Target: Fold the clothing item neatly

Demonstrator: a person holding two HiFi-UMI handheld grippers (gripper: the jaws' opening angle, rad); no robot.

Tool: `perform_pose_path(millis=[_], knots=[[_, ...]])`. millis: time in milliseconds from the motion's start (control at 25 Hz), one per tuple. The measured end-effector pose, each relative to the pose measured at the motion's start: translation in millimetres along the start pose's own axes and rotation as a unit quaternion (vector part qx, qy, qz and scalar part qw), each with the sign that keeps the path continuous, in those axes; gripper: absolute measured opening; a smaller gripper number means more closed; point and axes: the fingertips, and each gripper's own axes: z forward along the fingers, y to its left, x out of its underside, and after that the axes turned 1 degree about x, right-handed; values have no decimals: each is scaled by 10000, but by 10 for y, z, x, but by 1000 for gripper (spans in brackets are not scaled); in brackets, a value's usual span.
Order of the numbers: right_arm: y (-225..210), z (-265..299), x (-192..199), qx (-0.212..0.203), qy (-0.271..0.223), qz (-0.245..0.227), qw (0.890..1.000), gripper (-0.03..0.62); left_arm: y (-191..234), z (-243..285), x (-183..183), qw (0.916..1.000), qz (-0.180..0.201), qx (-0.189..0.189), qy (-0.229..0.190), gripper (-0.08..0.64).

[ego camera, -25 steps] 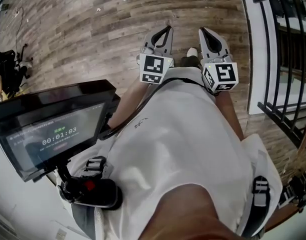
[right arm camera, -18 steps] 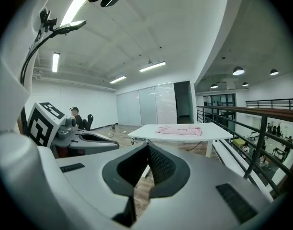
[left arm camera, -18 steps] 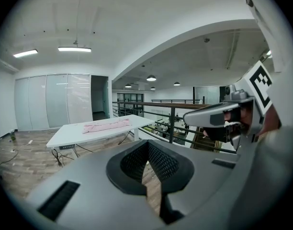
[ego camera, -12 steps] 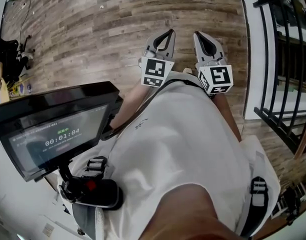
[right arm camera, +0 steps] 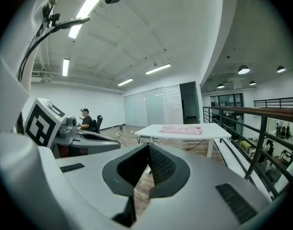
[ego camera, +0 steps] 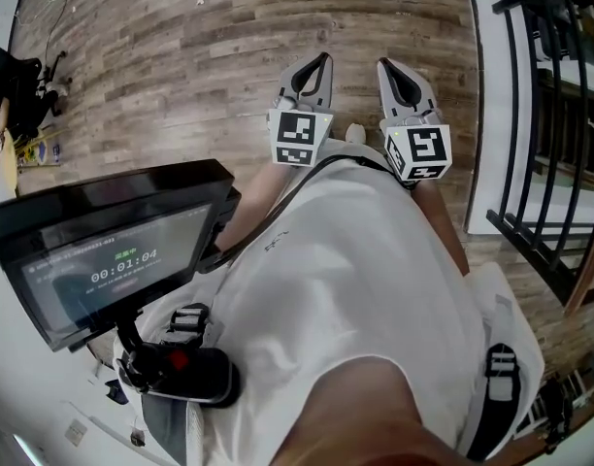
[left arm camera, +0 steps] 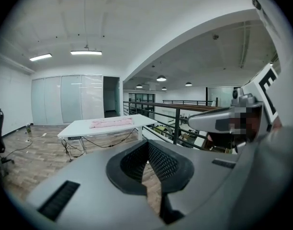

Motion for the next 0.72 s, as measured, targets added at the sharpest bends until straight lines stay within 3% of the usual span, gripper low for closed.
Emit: perform_pose_path(millis=[280,720], knots=[[-131,-305,-17,-29,-84,-40,10000,2,-182,-128,-75,9995,-8,-315,-95,2],[-81,-287,-100,-6,-98,-53,9999,2,-96,-185,-136,9994,47,-315,-96,3]])
